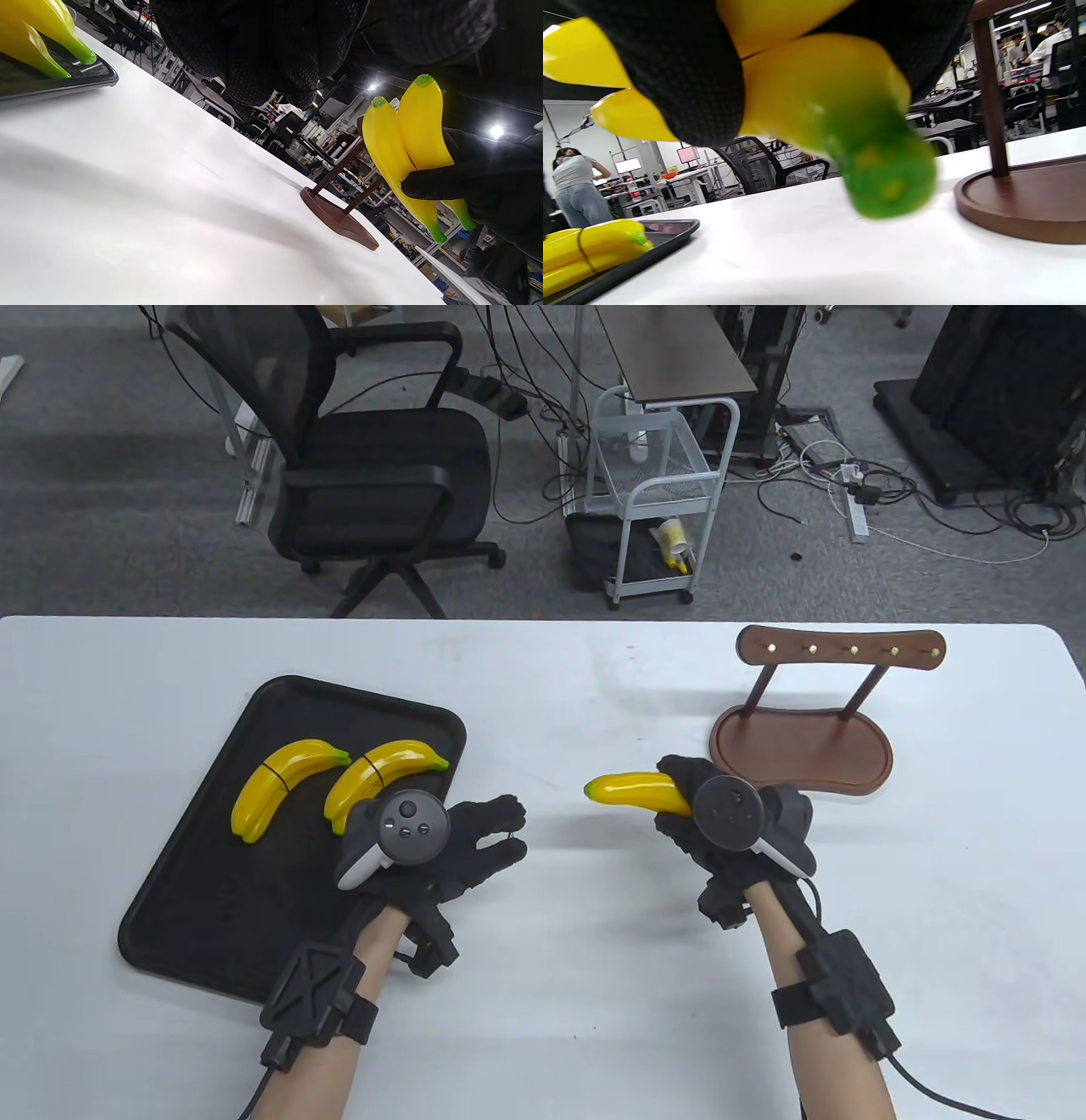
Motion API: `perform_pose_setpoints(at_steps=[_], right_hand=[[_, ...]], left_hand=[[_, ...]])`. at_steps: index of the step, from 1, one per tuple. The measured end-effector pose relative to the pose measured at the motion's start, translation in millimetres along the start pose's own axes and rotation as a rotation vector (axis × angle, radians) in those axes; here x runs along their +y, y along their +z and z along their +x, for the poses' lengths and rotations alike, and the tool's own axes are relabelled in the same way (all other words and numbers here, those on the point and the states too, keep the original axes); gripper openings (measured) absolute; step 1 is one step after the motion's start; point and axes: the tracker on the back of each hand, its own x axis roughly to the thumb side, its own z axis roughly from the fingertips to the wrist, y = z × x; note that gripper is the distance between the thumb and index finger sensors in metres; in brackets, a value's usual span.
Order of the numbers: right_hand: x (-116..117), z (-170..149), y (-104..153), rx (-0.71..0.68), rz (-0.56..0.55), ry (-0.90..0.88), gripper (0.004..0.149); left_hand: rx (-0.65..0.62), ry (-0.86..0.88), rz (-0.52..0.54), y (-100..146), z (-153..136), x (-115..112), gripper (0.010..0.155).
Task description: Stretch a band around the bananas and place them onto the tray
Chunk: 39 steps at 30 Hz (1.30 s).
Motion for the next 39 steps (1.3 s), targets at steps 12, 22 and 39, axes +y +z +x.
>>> perform_pose_setpoints(at_steps=[12, 22, 39], right_hand=[[9.2, 26.6, 2.8, -0.072, 0.006, 0.04, 0.068], [16.1, 46.5, 4.6, -0.129, 0.013, 0.069, 0.068], [26.2, 68.3, 6.7, -0.197, 0.027, 0.105, 0.068]], left_hand=[[0.005, 0.091, 0.0, 0.0, -4.8, 1.0, 0.069], [0.002, 0.162, -0.039, -1.6, -5.2, -3.6, 0.071], [-0.01, 0.213, -0.107, -4.1, -2.5, -10.2, 0.078]])
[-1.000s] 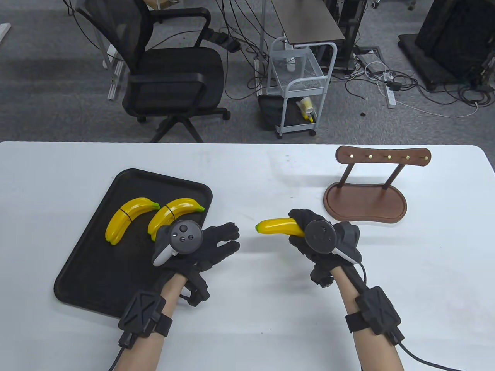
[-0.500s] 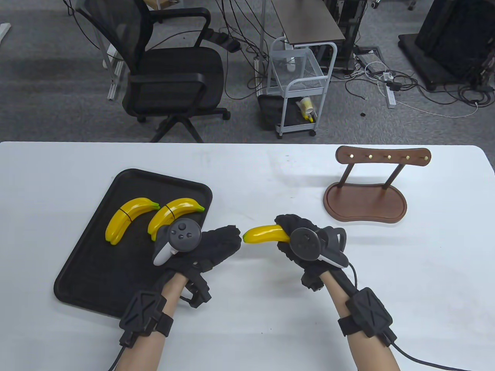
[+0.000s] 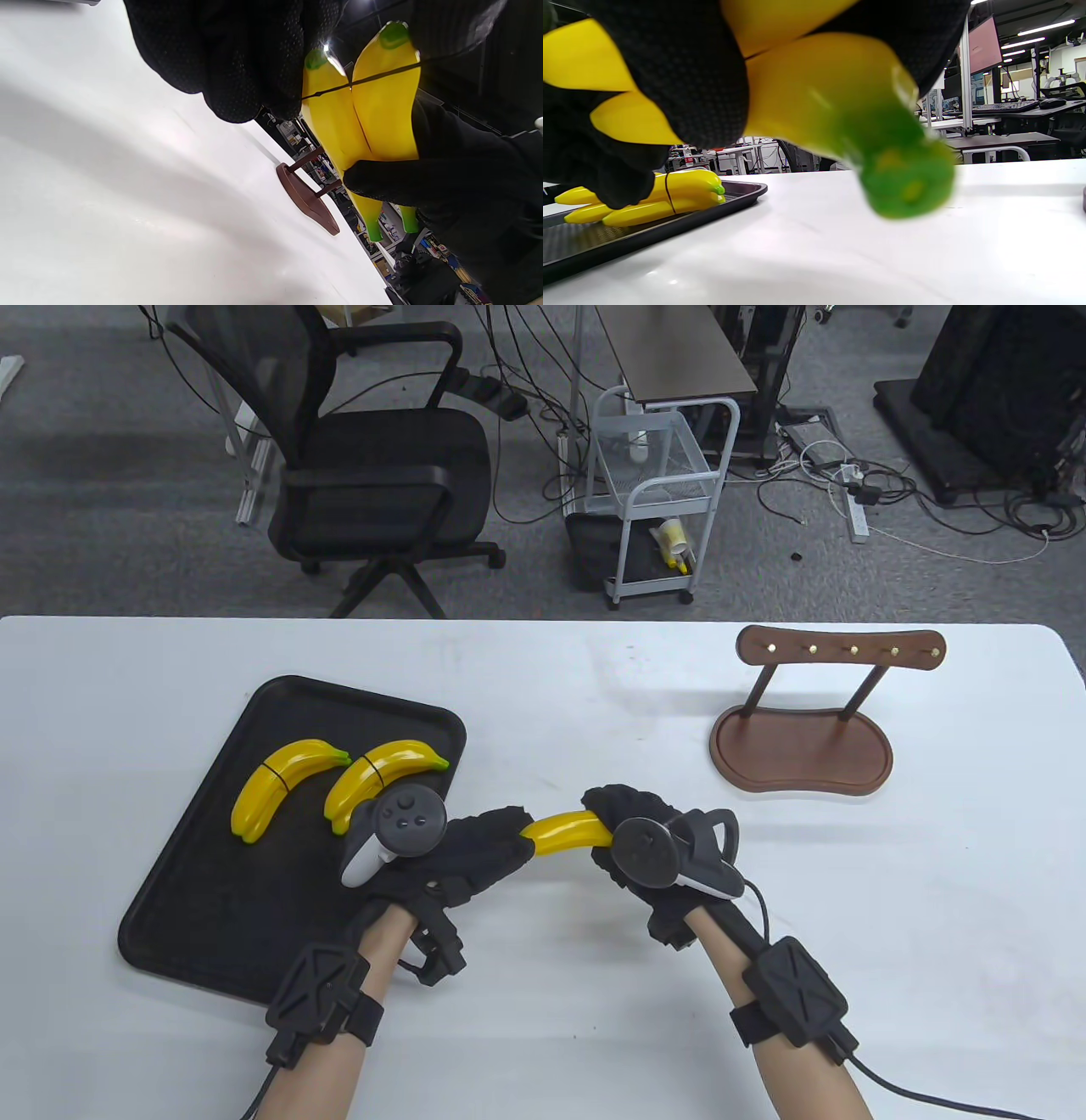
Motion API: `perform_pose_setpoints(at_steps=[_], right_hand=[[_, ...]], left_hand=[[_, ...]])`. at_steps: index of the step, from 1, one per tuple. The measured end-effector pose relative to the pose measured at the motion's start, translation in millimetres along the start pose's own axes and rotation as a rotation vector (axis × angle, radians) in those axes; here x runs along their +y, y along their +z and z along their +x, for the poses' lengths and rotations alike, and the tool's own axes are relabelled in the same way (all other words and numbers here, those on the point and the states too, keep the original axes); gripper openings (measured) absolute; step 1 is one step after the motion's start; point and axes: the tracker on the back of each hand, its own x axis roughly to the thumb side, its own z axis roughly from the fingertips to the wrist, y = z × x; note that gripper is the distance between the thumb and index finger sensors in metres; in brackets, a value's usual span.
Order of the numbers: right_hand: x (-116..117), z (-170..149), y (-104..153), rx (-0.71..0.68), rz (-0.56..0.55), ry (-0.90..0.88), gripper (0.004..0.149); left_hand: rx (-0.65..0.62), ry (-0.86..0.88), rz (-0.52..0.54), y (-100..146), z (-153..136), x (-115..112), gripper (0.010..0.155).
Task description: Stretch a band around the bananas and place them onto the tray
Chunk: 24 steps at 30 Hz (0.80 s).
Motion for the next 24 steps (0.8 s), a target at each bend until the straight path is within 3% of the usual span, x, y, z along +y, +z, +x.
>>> perform_pose_setpoints(at_steps=[24], right_hand=[[6.0, 37.6, 3.6, -0.13, -0.028, 0.044, 0.068]], left_hand=[[-0.006, 0.013, -0.074, -2.6, 1.2, -2.8, 0.083]])
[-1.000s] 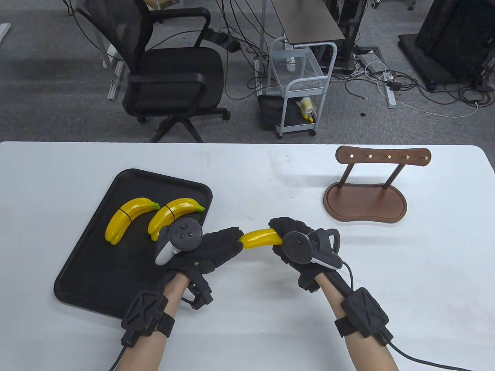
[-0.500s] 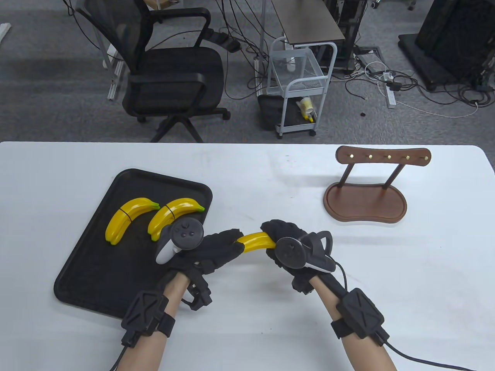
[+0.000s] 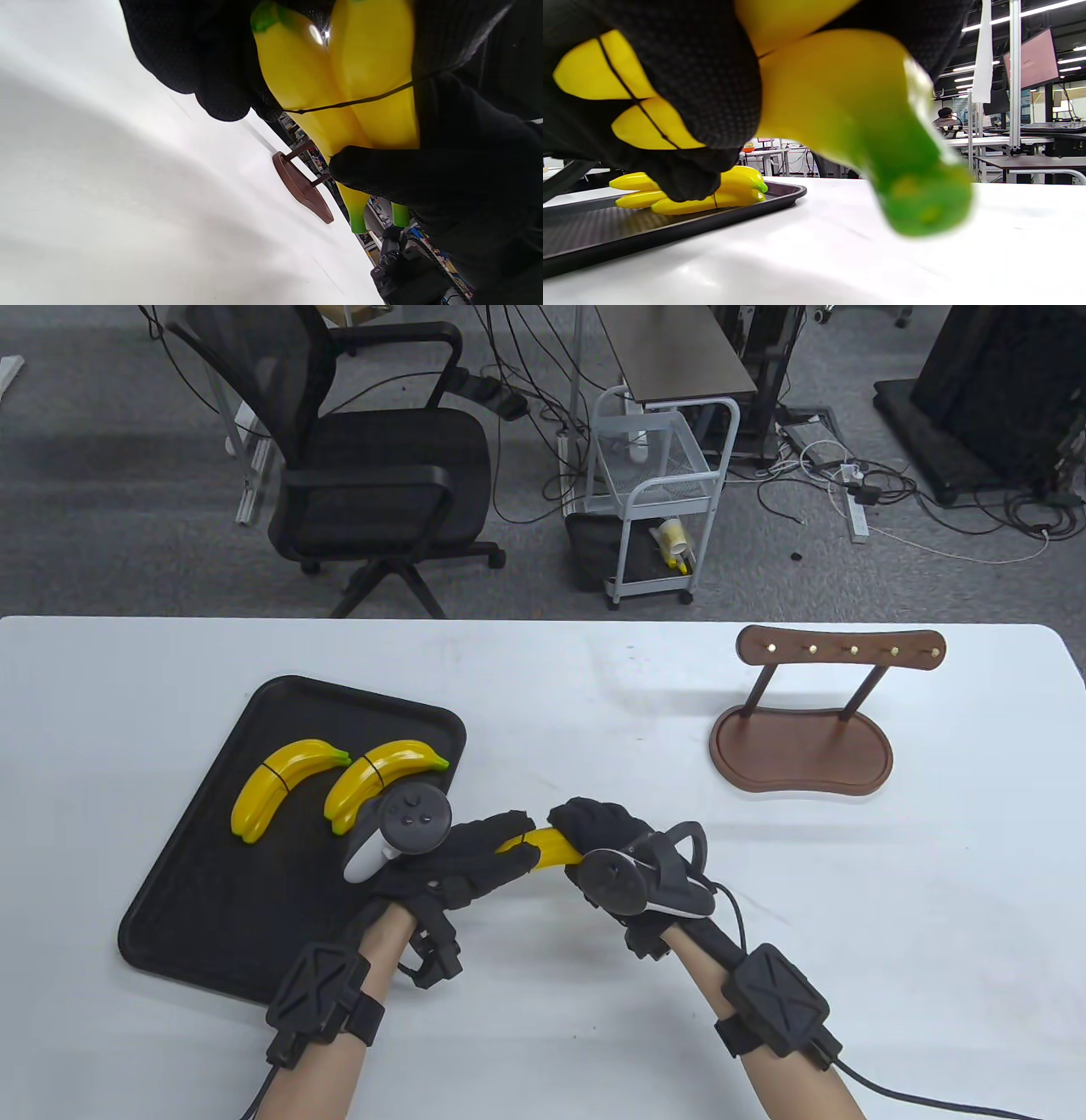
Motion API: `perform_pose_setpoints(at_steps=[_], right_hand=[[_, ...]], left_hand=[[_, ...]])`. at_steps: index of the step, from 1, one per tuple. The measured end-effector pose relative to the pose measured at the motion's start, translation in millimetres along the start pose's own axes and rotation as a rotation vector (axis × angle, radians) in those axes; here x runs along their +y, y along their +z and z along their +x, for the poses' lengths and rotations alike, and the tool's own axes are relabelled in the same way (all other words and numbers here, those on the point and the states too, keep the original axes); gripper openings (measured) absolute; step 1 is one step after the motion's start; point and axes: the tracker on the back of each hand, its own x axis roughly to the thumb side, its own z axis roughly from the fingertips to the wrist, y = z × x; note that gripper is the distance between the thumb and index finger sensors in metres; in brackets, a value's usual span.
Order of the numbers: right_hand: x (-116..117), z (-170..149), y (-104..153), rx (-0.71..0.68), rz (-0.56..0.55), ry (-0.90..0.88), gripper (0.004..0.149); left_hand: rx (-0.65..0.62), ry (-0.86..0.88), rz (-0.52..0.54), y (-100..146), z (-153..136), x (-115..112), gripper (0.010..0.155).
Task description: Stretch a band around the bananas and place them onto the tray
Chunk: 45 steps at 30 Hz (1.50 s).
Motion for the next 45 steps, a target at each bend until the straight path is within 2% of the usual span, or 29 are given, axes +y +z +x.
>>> perform_pose_setpoints(at_steps=[12, 20, 29, 38, 45], right_hand=[[-2.5, -7.3, 1.1, 0.003, 0.02, -0.059, 0.071], [-7.3, -21.5, 1.3, 0.027, 0.048, -0.239, 0.074], [-7.9, -41.2, 1.5, 0.073, 0.064, -0.506, 0.084], [-1.6, -49.7, 2.5, 0.08, 0.078, -0.647, 0.089], [-0.3, -49.6, 2.6, 0.081, 0.049, -0.663, 0.086]], left_hand=[[0.016, -0.024, 0.071, 3.2, 3.8, 5.9, 0.082], [0.005, -0.107, 0.118, 9.9, 11.2, 16.2, 0.08], [-0.056, -0.179, 0.148, 14.5, 26.7, 20.8, 0.08], [-0.09, -0.2, 0.175, 15.2, 32.0, 19.3, 0.08], [-0.086, -0.197, 0.158, 13.3, 30.5, 16.8, 0.079]])
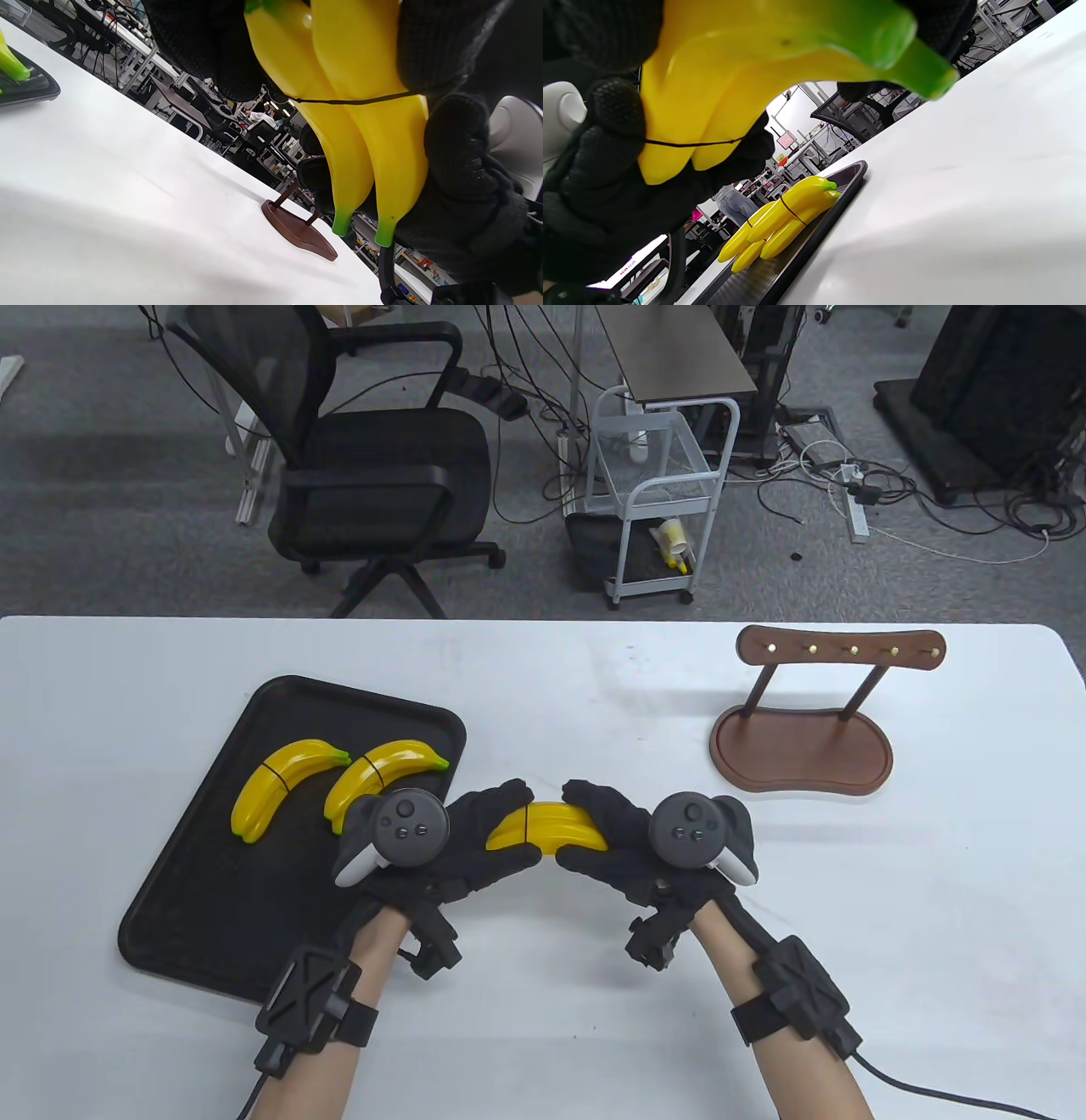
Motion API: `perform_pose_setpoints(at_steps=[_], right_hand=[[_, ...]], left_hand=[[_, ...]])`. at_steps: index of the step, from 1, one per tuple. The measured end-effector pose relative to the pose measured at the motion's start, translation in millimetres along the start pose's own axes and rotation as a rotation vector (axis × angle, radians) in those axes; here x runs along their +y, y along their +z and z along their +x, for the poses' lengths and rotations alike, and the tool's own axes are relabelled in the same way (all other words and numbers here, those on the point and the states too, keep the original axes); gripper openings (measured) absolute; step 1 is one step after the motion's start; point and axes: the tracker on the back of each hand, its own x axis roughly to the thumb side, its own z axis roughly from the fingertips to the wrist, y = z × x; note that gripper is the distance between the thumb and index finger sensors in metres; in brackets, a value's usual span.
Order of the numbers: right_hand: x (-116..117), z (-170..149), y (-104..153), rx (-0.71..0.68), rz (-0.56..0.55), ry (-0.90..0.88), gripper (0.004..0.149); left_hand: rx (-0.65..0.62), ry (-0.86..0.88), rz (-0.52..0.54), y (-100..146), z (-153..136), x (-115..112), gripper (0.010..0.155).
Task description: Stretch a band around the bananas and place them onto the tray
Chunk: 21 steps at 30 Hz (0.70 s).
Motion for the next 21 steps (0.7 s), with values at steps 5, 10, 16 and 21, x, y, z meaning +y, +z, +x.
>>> perform_pose_setpoints(at_steps=[5, 10, 16, 21], right_hand=[[0.1, 2.4, 0.9, -0.019, -0.036, 0.046, 0.084], [3.1, 2.5, 0.8, -0.027, -0.034, 0.059, 0.084], [5.8, 3.0, 0.5, -0.033, -0.016, 0.061, 0.084], [9.9, 4.2, 0.0, -0.041, 0.011, 0.085, 0.083]], left_hand=[[0.0, -0.02, -0.021, -0.9, 0.9, -2.1, 0.079], [0.002, -0.068, -0.03, -1.9, 2.1, -4.5, 0.079], [-0.003, -0.072, -0.042, -2.5, 2.4, -6.6, 0.079], [-0.004, -0.099, -0.071, -4.4, 3.1, -11.0, 0.08]])
